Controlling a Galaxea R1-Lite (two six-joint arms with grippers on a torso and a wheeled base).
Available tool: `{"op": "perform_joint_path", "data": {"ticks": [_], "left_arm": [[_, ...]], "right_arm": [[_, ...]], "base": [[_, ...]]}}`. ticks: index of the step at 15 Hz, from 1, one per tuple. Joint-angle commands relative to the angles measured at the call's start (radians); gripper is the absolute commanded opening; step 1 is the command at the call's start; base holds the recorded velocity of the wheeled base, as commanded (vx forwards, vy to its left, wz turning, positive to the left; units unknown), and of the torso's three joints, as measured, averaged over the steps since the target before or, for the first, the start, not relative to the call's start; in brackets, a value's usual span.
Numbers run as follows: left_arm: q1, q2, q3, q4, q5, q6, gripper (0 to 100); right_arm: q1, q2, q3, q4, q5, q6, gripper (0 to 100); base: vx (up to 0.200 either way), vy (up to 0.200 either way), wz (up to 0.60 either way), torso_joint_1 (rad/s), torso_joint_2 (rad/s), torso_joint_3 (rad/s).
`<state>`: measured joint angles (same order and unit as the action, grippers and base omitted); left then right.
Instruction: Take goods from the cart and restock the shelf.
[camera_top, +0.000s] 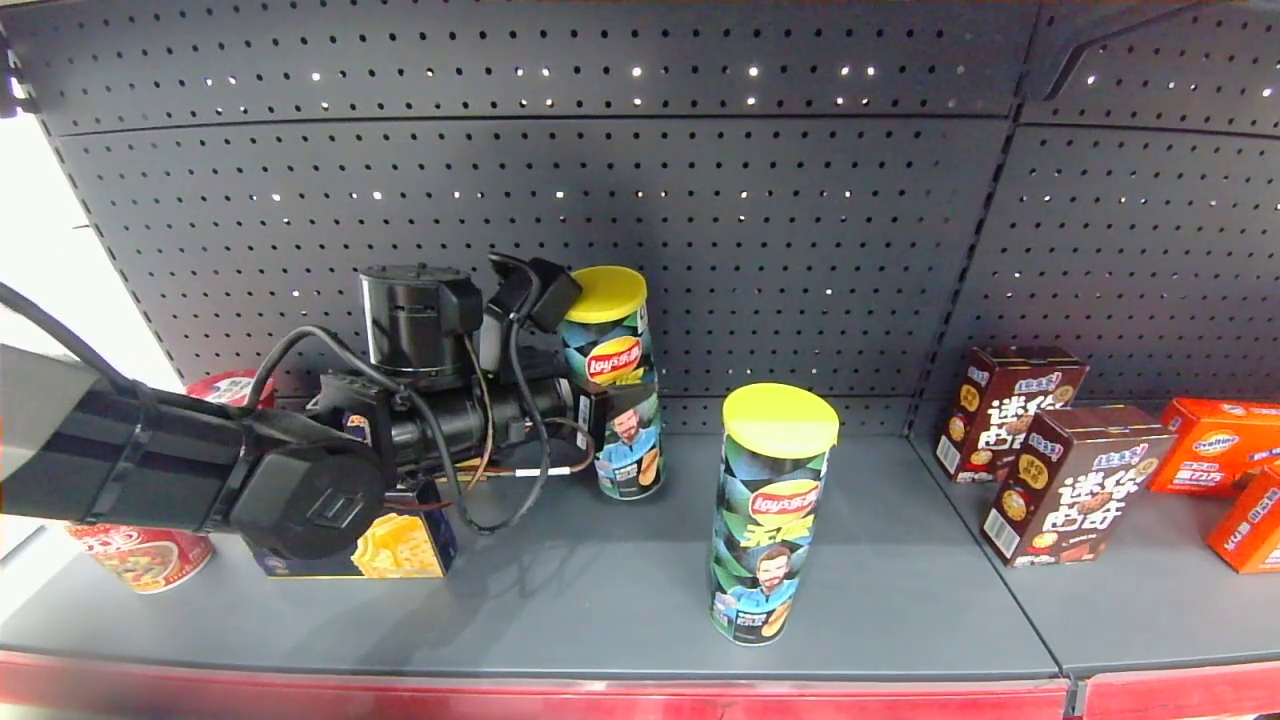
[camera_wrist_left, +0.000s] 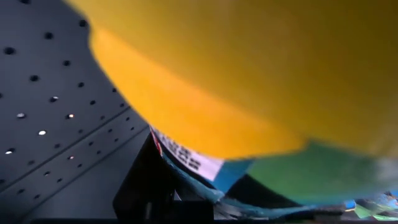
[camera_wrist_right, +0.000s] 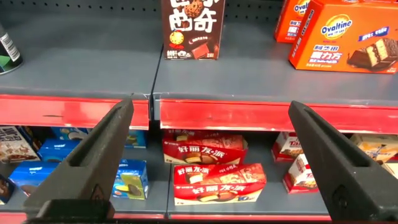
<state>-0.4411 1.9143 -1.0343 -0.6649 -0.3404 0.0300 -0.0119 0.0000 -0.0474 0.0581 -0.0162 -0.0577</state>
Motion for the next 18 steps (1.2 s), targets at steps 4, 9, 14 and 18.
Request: {"op": "perform_joint_path", "data": {"ticks": [4,9,14,18], "left_arm": [[-0.007,0.051,-0.049,0.001,-0.023,0.014,0],[-0.015,0.103,-0.095,0.002,-0.089,0.076,0],[-0.018,0.163,-0.182,0.021,-0.089,0.074,0],[-0.028,0.2,-0.234,0.044,-0.089,0.074,0]], "right_arm": [[0.0,0.0,0.0,0.0,0.001,-0.004,100],[0.001,0.0,0.0,0.0,0.004,-0.01,100],[0.001,0.0,0.0,-0.001,0.005,-0.016,100],[0.0,0.0,0.0,-0.001,0.005,-0.018,100]], "base": [[0.0,0.0,0.0,0.0,0.0,0.0],[0.0,0.0,0.0,0.0,0.0,0.0],[0.0,0.0,0.0,0.0,0.0,0.0],[0.0,0.0,0.0,0.0,0.0,0.0]]}}
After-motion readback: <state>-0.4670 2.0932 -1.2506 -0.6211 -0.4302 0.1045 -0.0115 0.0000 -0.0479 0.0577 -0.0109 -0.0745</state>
